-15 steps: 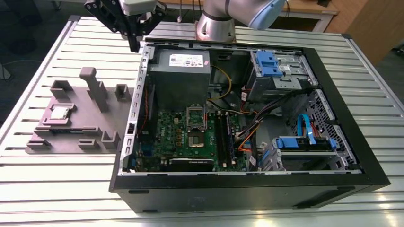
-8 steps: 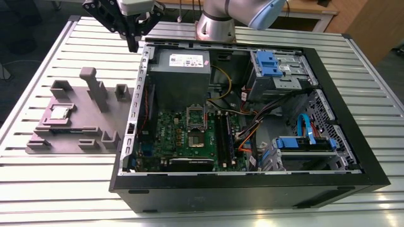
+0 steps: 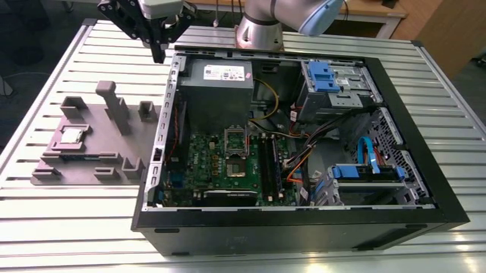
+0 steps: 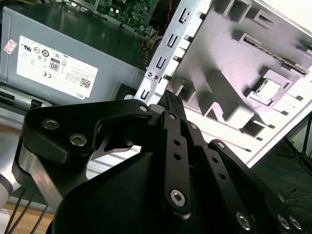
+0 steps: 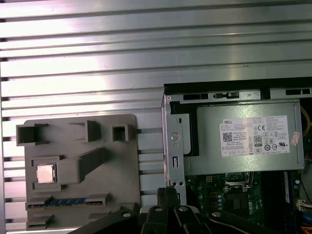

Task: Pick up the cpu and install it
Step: 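Reach for the cpu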

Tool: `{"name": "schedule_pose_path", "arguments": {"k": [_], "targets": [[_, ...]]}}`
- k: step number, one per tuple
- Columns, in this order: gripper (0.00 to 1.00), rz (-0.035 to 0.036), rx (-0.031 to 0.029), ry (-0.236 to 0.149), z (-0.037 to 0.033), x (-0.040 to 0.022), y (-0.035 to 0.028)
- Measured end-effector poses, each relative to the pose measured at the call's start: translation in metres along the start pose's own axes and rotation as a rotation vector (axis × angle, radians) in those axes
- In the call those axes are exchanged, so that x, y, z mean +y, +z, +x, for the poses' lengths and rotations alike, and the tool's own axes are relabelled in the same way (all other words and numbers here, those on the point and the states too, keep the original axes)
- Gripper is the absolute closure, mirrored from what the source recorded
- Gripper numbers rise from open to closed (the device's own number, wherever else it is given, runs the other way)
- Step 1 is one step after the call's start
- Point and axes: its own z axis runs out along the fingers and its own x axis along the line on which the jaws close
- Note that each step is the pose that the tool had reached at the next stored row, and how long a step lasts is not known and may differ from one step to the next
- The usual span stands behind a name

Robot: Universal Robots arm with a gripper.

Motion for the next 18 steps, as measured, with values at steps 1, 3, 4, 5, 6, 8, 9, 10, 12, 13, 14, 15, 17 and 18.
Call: {"name": "schedule_pose_path", "arguments": {"k": [1, 3, 4, 5, 6, 8, 9, 10, 12, 13, 14, 15, 17, 18], "targets": [[0.9, 0.0, 0.0001, 0.0, 0.0003, 0.0, 0.0001], [0.9, 0.0001, 0.0003, 0.0, 0.0009, -0.0001, 0.0002], [0.9, 0.0, 0.0005, 0.0, 0.0011, -0.0001, 0.0002], [0.9, 0.0001, 0.0006, 0.0, 0.0014, -0.0001, 0.0003], [0.9, 0.0001, 0.0006, 0.0, 0.0017, -0.0001, 0.0003], [0.9, 0.0001, 0.0009, 0.0, 0.0023, -0.0002, 0.0004], [0.9, 0.0, 0.0009, 0.0, 0.0027, -0.0002, 0.0005], [0.9, 0.0, 0.001, 0.0, 0.0032, -0.0003, 0.0006], [0.9, 0.0001, 0.0012, 0.0, 0.004, -0.0003, 0.0007], [0.9, 0.0001, 0.0011, 0.0, 0.0045, -0.0004, 0.0008], [0.9, 0.0, 0.0011, 0.0, 0.0048, -0.0004, 0.0008], [0.9, 0.0001, 0.0013, 0.0, 0.0051, -0.0004, 0.0008], [0.9, 0.0001, 0.0014, 0.0, 0.0057, -0.0005, 0.0009], [0.9, 0.0001, 0.0015, 0.0, 0.006, -0.0005, 0.0009]]}}
